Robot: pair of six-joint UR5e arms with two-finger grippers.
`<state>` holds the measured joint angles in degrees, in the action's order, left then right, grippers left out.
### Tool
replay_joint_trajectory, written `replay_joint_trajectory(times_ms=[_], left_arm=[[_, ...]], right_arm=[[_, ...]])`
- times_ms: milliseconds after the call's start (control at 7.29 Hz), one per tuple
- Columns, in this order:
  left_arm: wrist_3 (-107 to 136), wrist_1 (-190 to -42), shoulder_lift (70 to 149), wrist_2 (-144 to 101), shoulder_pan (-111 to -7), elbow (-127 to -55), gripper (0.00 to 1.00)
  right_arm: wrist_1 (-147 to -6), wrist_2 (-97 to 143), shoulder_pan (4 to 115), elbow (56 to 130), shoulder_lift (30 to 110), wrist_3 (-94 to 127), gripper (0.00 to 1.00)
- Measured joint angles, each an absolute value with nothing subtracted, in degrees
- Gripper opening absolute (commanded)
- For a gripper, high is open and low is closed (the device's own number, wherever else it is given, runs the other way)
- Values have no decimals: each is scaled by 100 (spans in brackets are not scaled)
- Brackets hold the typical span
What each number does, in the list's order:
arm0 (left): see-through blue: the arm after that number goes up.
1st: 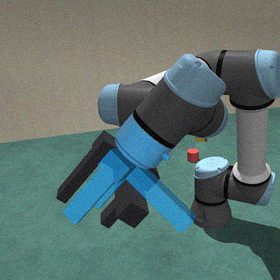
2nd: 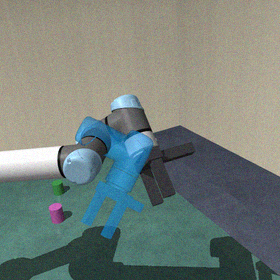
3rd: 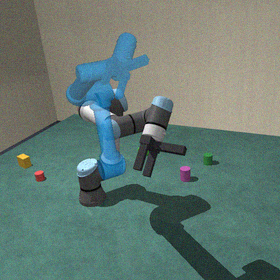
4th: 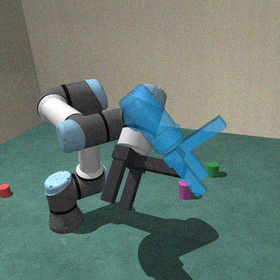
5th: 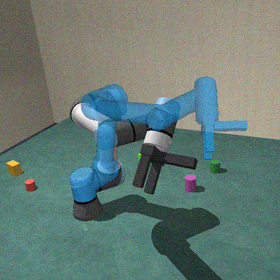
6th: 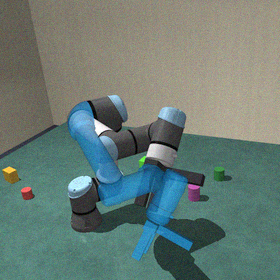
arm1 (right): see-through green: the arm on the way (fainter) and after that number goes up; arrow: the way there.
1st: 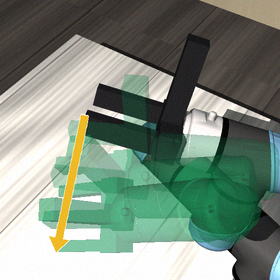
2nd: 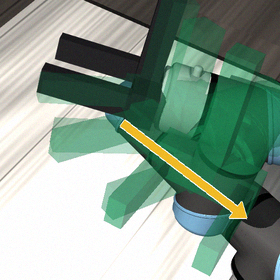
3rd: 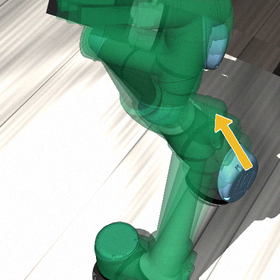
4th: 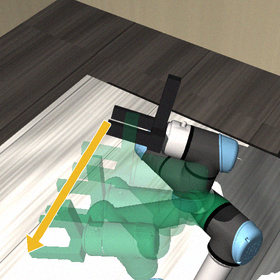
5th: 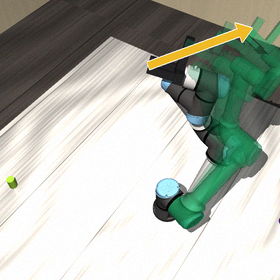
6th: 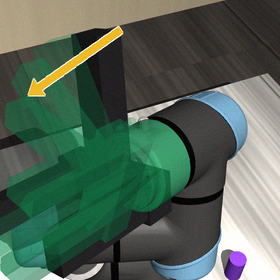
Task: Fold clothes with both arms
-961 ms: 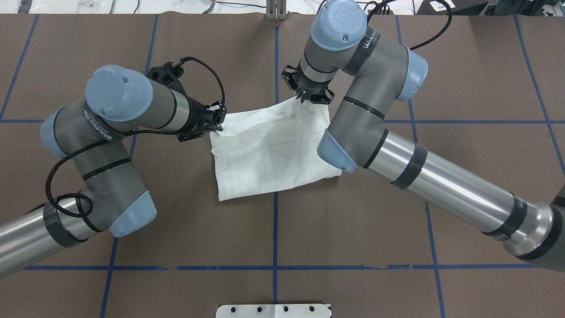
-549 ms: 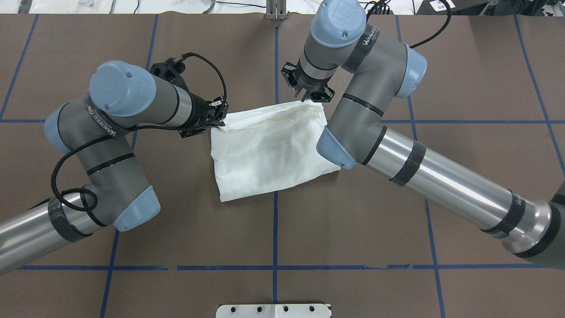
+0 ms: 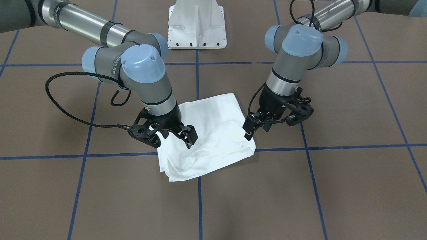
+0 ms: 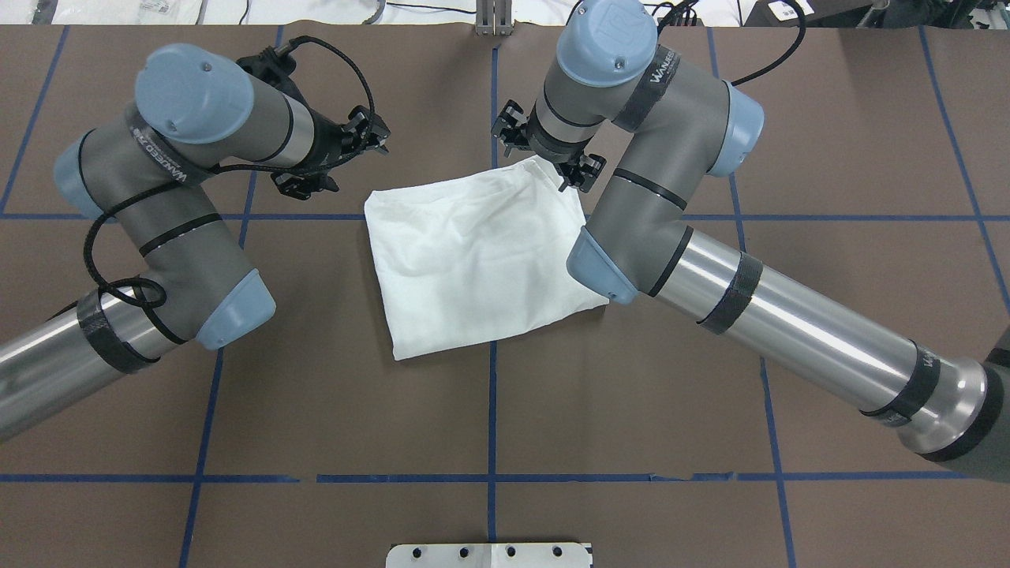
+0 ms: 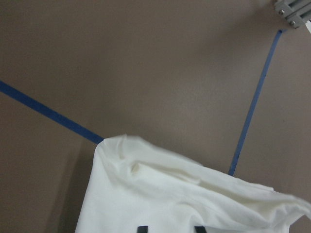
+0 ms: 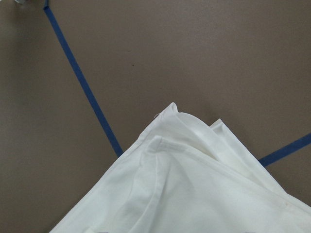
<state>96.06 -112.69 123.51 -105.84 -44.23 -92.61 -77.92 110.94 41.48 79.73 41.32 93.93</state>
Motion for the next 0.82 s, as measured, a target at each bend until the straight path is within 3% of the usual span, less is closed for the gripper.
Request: replay_joint_trajectory(times_ms=[137,412,824], left_arm=[[9424,-11243,12339,-10720,-4551,-9232,99],[8553,-11219,12158,-11045,-4870,-9273,99],[6534,-11215,11487,-11412,-5658,-9569,99]], right_arm=[[-7795,11100,4160,8008,4131,9285,100],[-7883,11121,4332,8154,4283,8557,100],[-8409,11470,5394,8870,5309,6056,100]])
